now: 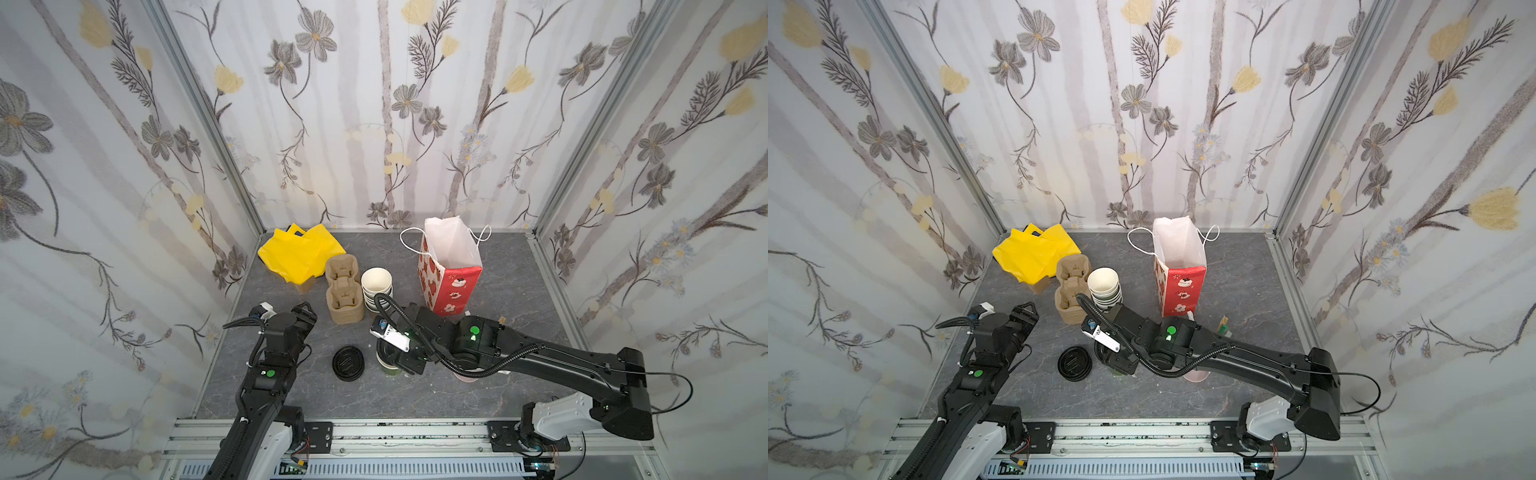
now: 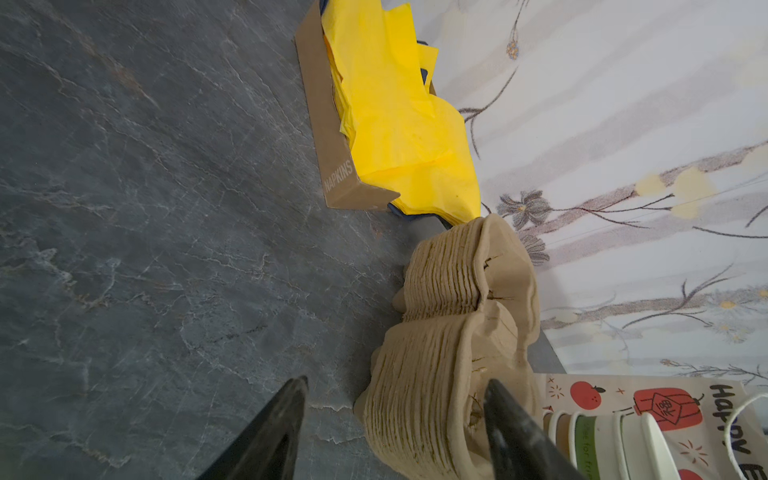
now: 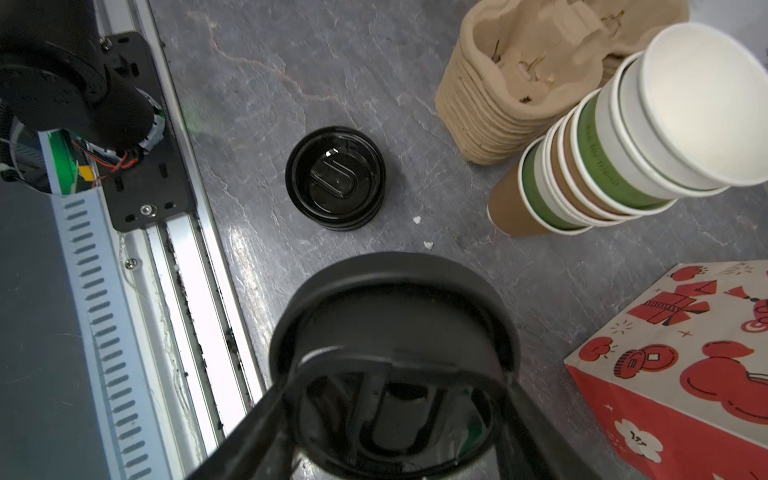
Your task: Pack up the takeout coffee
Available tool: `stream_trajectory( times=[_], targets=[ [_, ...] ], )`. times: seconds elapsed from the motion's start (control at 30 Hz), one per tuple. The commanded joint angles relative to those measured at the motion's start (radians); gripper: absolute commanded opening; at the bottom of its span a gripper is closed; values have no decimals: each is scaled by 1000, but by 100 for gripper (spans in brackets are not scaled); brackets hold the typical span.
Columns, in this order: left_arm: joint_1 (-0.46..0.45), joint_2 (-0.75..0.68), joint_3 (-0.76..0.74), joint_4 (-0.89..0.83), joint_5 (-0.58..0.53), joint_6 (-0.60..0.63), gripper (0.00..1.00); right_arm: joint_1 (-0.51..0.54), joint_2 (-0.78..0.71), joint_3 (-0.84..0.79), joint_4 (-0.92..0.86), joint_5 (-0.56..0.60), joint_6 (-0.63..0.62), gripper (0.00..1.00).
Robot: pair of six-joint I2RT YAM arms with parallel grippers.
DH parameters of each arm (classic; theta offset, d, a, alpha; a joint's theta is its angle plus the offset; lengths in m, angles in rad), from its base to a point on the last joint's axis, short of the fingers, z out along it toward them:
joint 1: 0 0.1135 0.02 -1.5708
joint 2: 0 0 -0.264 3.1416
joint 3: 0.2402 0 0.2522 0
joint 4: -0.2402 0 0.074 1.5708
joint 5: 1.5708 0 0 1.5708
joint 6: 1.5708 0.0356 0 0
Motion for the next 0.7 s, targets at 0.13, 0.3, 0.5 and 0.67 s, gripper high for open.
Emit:
stream_trajectory(
  times=[0.13, 0.3, 0.5, 0.67],
  targets=[
    [33, -16, -4, 0, 136, 63, 70, -22, 136, 104, -138, -21, 12, 61],
    [34, -36, -6, -1, 136, 83, 70, -28, 168, 131, -172, -15, 18, 62],
    [34, -52, -4, -6, 145, 106, 70, -32, 214, 168, -205, -9, 18, 62],
    [35, -60, -4, -10, 151, 118, 70, -41, 255, 205, -223, -17, 9, 62]
  ],
)
